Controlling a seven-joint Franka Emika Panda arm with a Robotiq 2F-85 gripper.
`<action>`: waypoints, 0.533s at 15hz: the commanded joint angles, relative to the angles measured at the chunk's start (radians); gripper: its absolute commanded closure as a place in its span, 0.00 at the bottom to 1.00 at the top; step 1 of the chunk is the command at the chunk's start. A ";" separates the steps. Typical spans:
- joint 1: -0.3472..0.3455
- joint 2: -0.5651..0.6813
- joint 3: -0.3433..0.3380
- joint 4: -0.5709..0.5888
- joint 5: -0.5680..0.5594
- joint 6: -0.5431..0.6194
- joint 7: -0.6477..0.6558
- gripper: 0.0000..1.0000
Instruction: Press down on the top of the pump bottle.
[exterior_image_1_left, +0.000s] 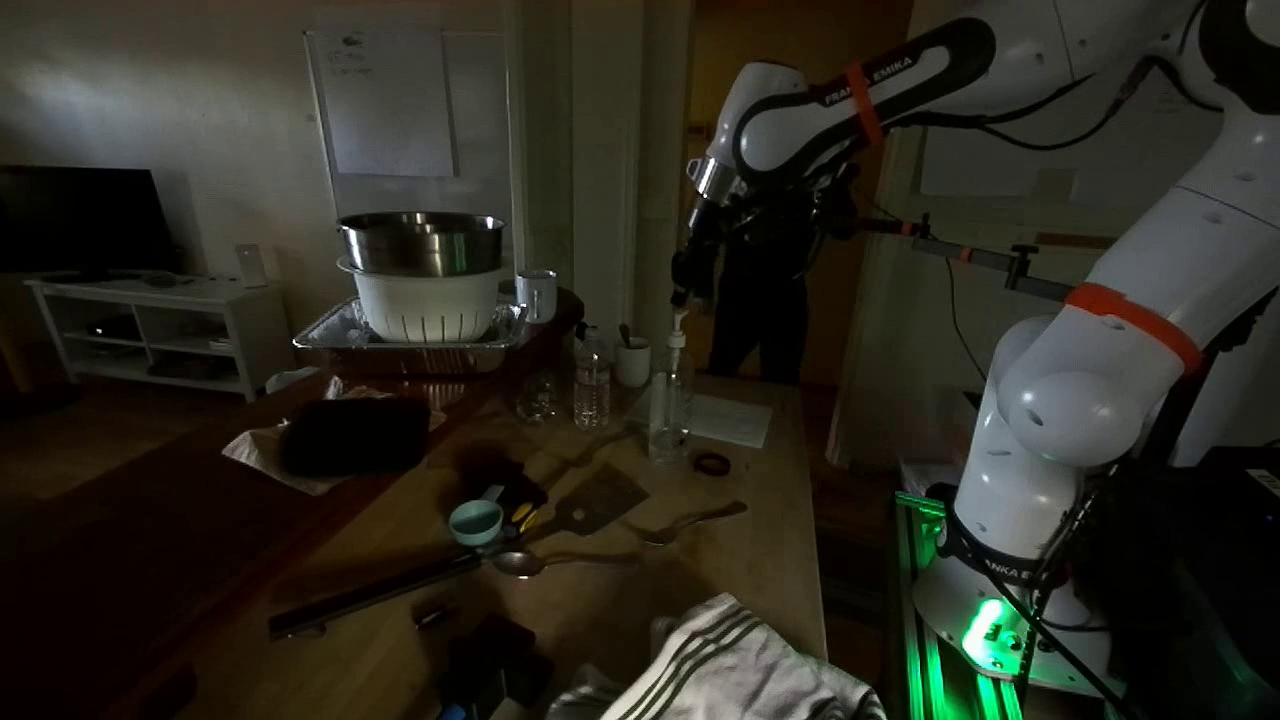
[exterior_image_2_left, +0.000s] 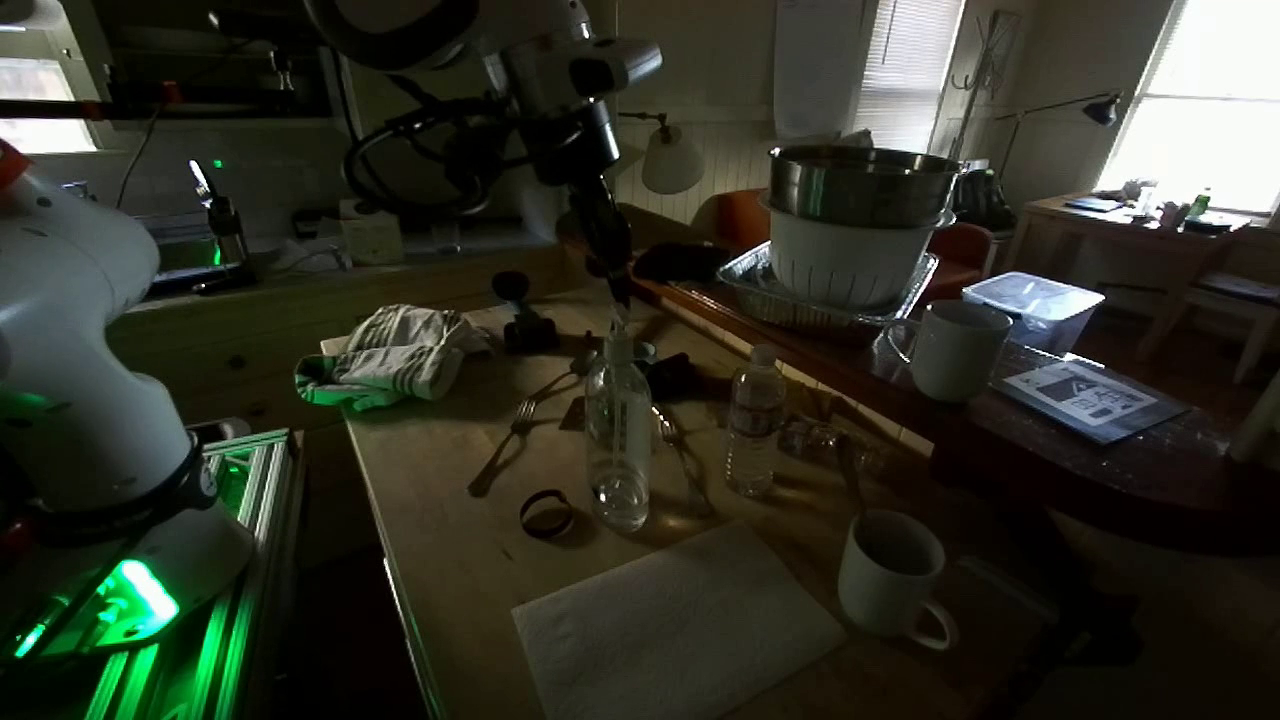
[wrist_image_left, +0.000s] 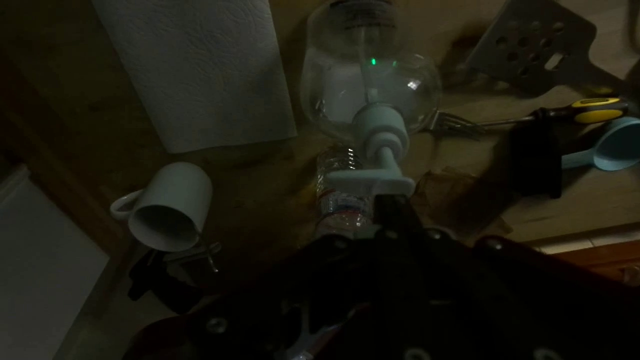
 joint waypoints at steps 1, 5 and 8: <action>0.004 0.033 -0.002 0.015 -0.003 0.004 0.007 1.00; 0.005 0.043 -0.005 0.019 0.002 -0.005 0.003 1.00; 0.008 0.052 -0.007 0.020 0.006 -0.006 -0.003 1.00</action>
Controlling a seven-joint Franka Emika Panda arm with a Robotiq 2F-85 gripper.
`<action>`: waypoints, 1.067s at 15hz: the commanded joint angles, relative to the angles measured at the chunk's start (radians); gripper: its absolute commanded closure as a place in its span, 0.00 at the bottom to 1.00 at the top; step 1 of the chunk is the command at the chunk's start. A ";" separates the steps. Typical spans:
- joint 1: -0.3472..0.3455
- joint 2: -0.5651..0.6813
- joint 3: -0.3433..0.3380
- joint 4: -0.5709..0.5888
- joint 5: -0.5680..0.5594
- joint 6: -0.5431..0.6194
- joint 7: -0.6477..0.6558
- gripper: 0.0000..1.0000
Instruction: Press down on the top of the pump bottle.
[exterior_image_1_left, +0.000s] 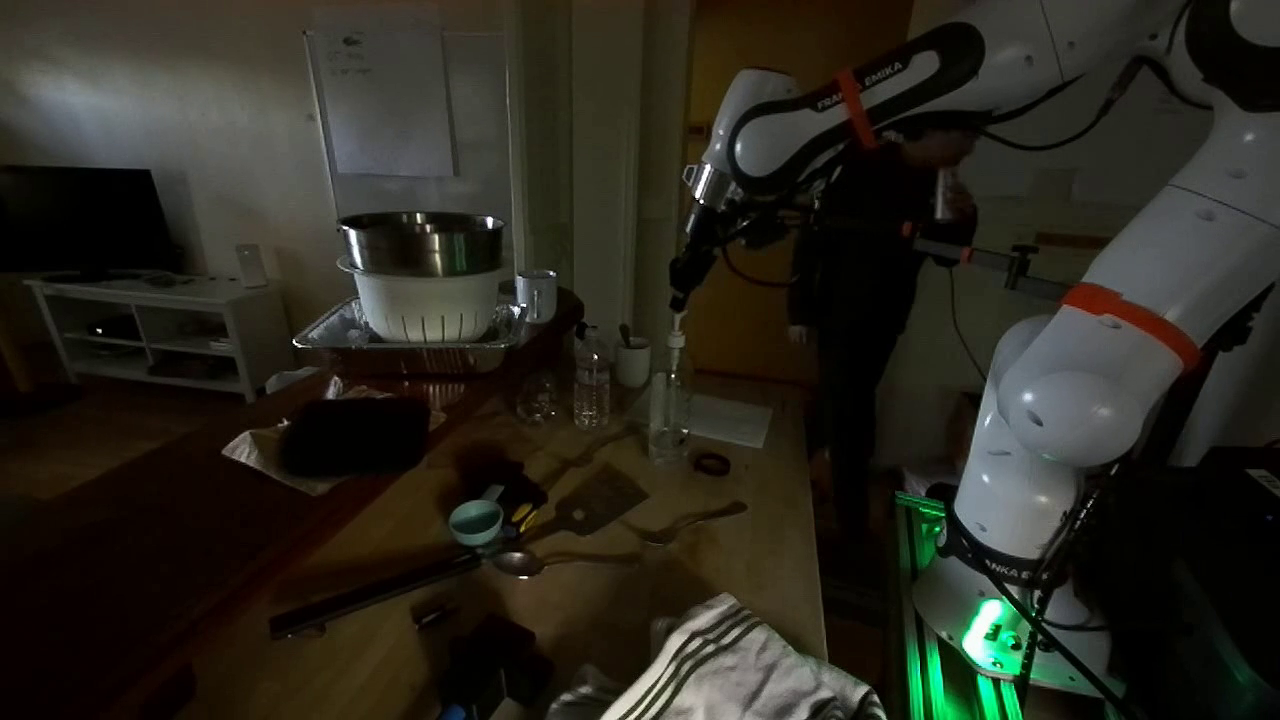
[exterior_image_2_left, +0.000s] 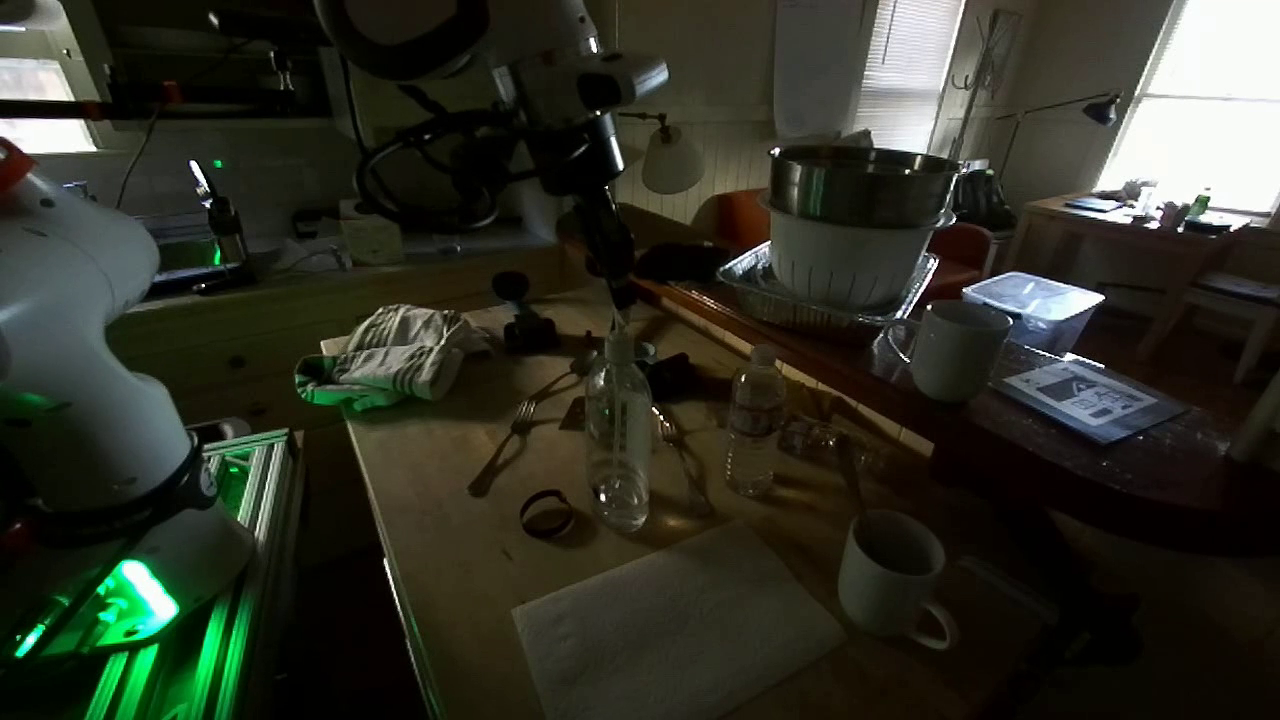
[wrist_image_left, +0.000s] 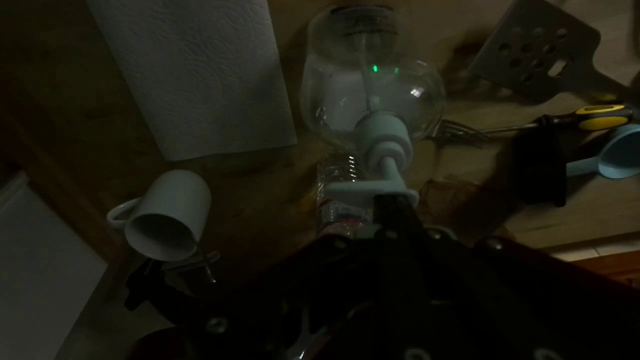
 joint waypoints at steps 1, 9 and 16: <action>0.010 0.029 -0.009 0.015 0.010 -0.010 -0.006 1.00; 0.017 0.059 -0.013 0.017 0.018 -0.052 -0.020 1.00; 0.026 0.068 -0.019 0.005 0.030 -0.100 -0.041 1.00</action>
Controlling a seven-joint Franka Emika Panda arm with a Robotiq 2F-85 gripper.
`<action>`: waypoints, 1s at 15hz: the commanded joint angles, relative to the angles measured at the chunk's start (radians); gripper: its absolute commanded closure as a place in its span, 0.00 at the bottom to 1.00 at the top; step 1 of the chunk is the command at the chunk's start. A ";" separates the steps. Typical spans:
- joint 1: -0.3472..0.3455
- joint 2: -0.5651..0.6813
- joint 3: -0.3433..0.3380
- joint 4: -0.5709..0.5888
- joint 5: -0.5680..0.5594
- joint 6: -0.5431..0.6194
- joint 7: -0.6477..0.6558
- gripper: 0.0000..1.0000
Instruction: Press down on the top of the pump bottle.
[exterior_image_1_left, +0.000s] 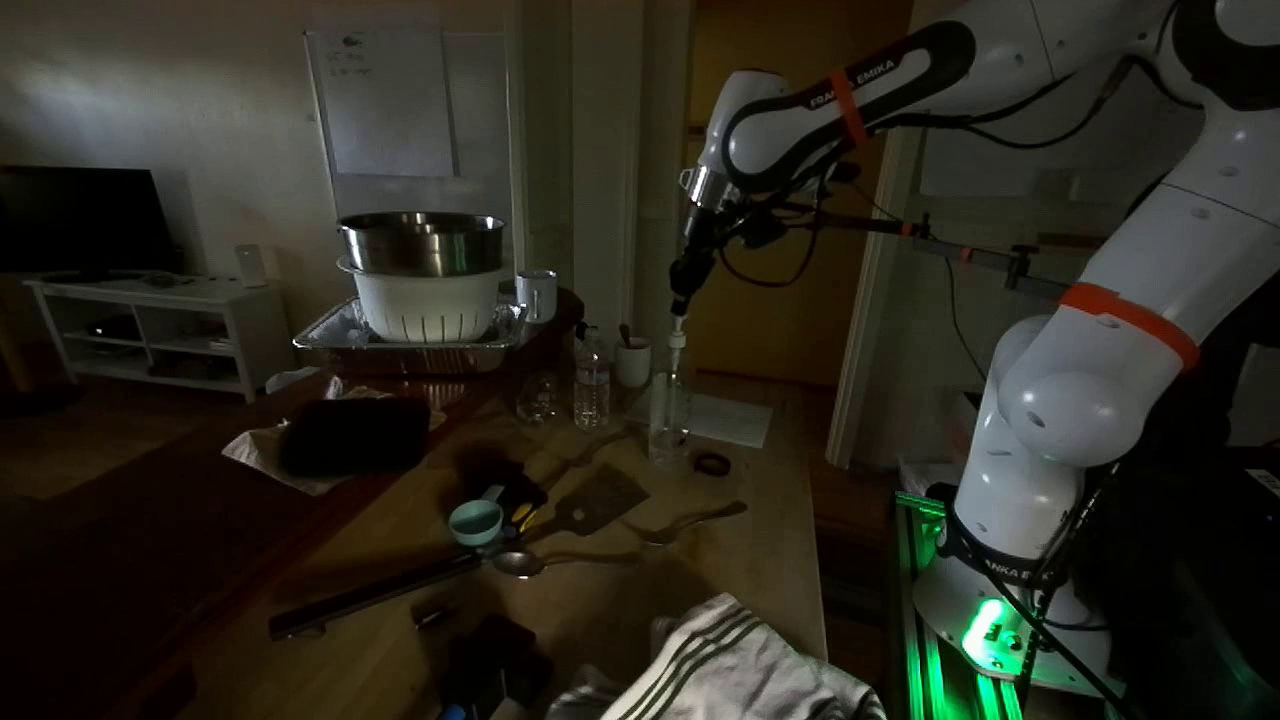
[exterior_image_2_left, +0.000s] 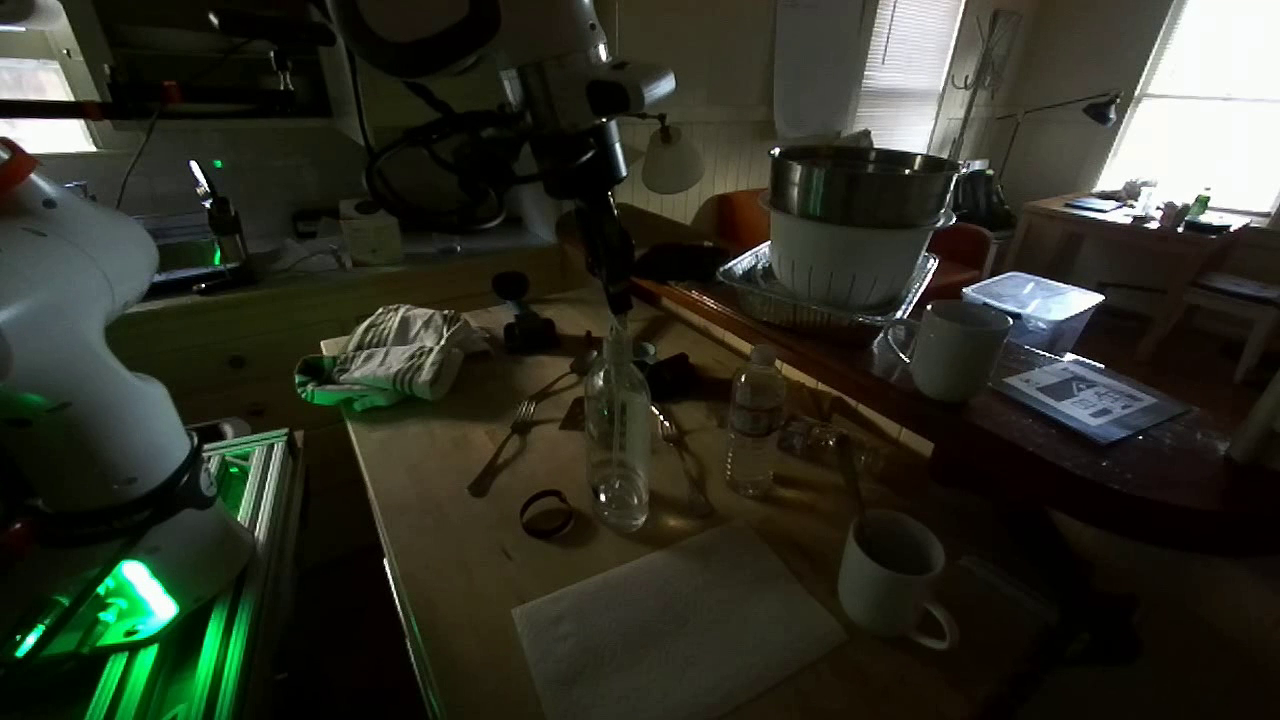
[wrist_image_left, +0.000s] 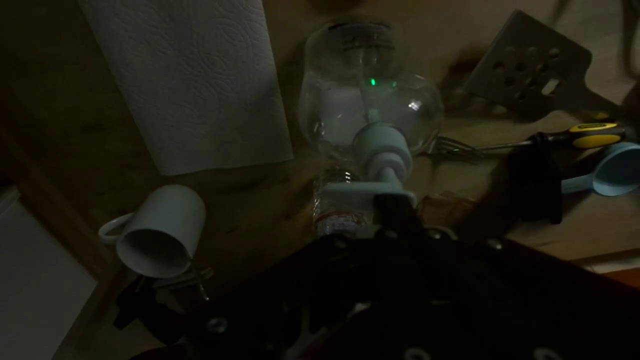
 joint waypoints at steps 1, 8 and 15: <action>0.020 0.046 -0.012 -0.023 0.023 -0.049 -0.028 1.00; 0.019 0.055 -0.011 -0.020 0.018 -0.061 -0.031 1.00; 0.019 -0.006 -0.008 0.032 0.027 -0.137 -0.023 1.00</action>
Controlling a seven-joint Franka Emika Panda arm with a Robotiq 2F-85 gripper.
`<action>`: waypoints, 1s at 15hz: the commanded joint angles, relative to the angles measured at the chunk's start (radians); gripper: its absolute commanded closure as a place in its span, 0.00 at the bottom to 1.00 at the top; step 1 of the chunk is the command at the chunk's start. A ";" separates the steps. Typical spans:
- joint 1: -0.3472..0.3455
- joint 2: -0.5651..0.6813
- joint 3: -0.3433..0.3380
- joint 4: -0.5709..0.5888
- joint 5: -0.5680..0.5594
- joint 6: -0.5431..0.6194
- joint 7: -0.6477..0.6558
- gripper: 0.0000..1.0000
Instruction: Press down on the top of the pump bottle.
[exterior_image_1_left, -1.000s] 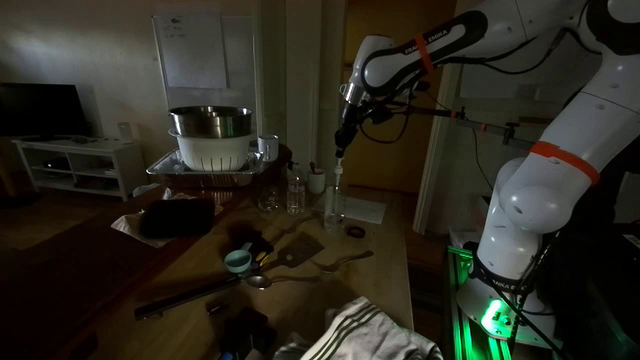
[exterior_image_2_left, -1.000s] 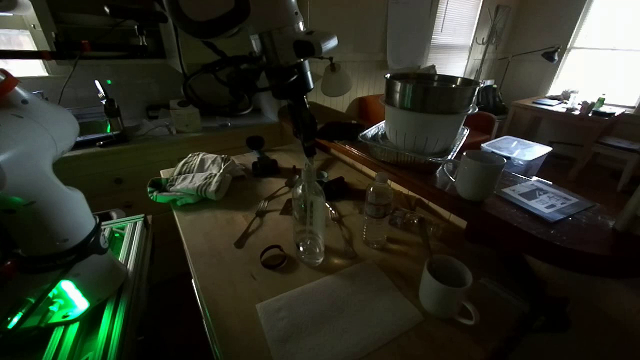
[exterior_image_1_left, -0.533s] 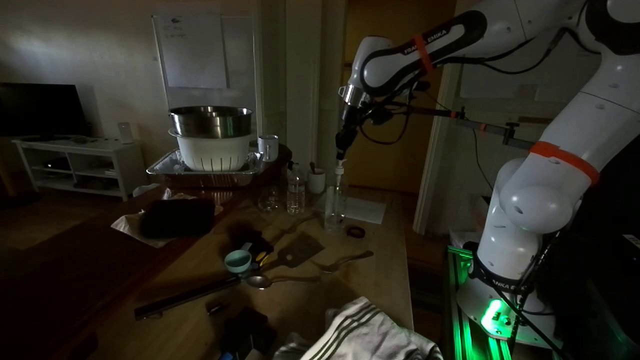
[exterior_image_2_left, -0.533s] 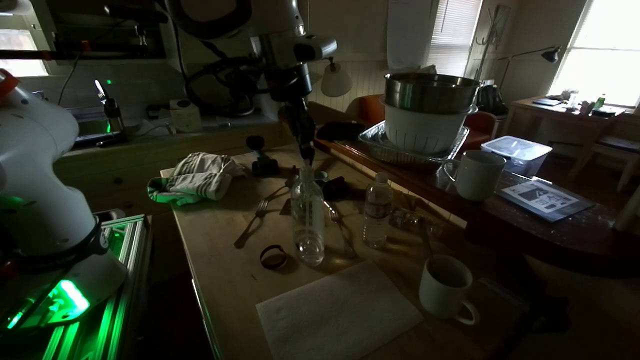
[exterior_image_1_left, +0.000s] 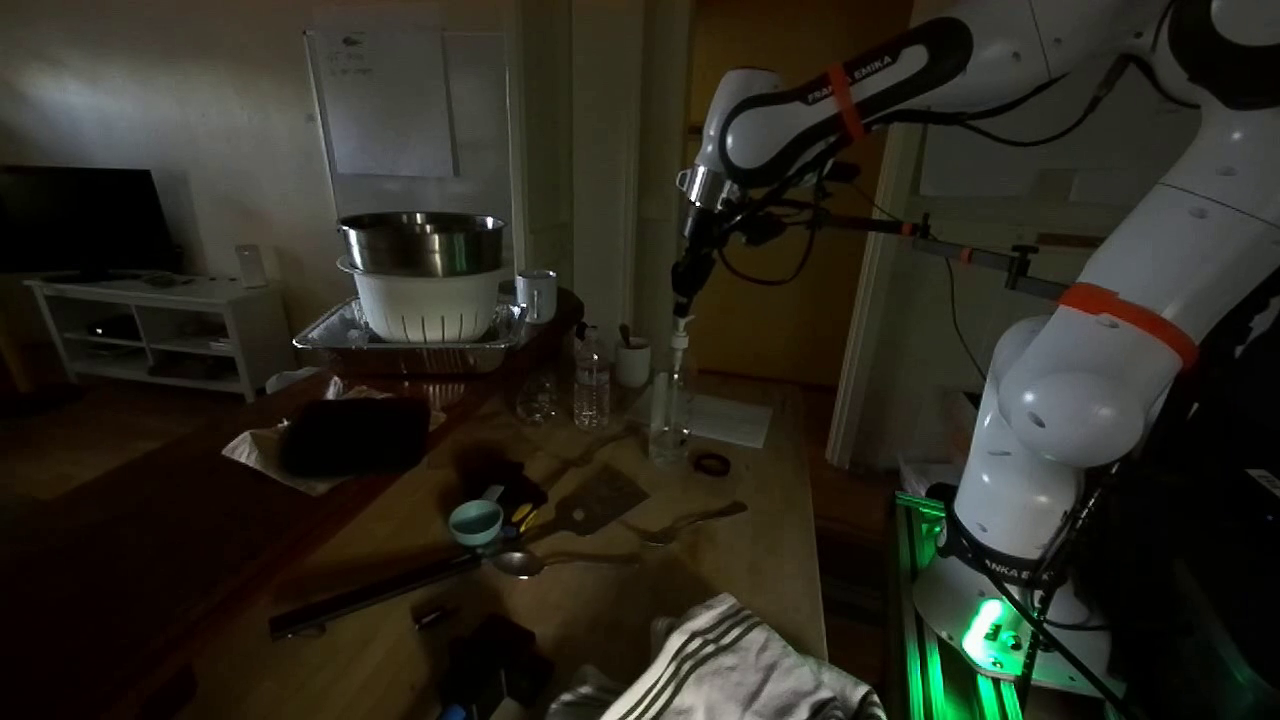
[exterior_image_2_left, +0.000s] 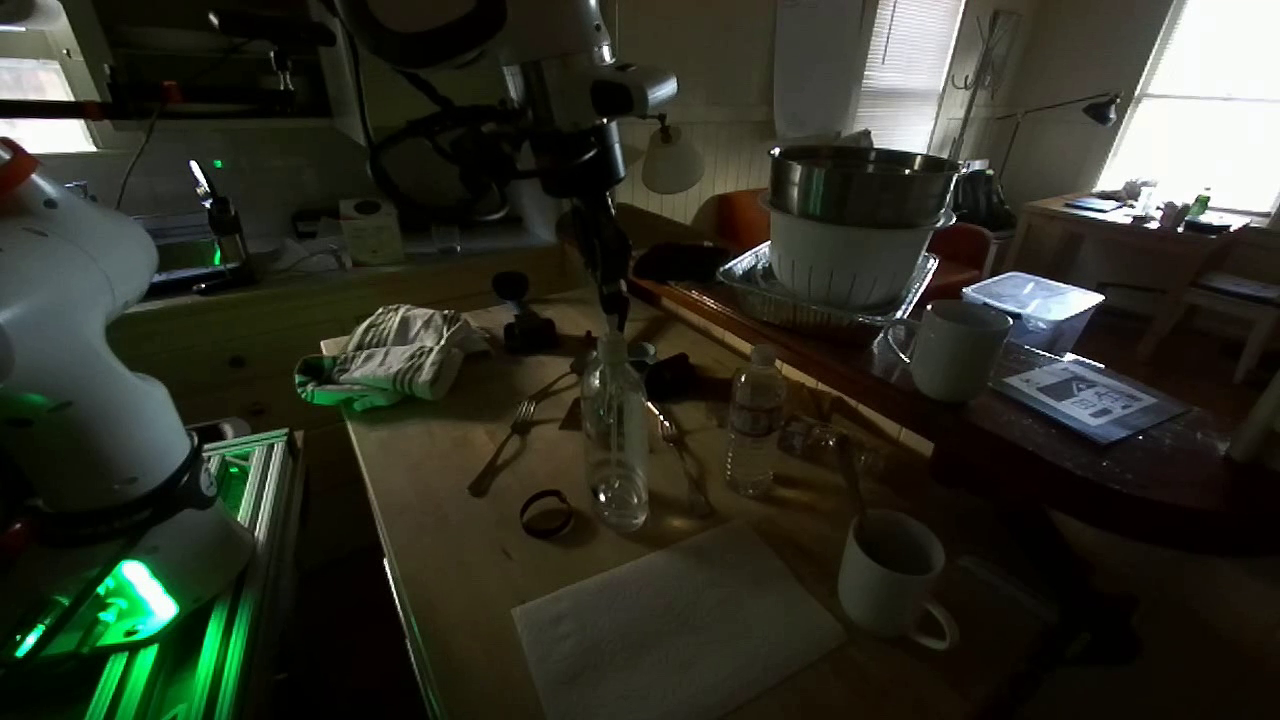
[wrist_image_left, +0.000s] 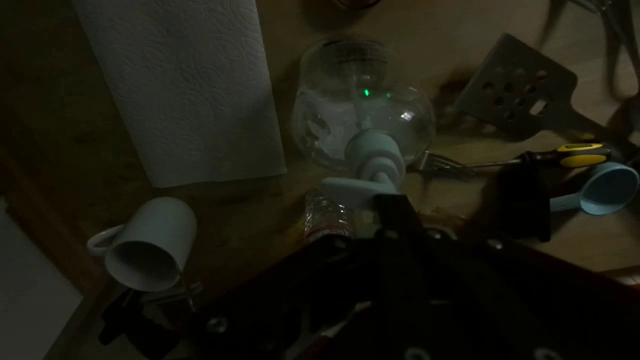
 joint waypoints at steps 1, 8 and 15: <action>0.014 -0.016 -0.004 0.013 0.027 -0.091 -0.003 1.00; 0.002 -0.045 0.006 0.049 -0.002 -0.131 0.012 1.00; -0.001 -0.086 0.020 0.066 -0.021 -0.147 0.030 0.68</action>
